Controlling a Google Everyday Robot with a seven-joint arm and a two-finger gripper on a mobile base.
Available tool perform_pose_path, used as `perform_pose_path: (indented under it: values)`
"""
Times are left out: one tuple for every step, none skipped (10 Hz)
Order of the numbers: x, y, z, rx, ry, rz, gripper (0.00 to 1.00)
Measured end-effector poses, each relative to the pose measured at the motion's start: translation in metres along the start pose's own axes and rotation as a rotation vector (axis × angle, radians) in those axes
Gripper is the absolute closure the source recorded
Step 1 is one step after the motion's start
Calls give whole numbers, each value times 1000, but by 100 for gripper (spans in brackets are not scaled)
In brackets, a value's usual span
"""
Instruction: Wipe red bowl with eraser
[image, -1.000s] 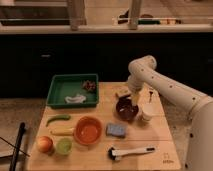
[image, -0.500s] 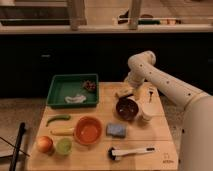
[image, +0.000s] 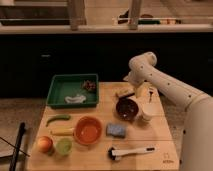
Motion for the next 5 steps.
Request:
perform_pose_path:
  values:
    - [1,-4,5,3,0,-17,20]
    - [1,-8,8,4,-2,-29,20]
    - [1,-12,16,-2,-8,-41,20]
    - [0,-14,20,-7,-12,-46,20]
    - [-2,-16,26,-13,-18,-52,20]
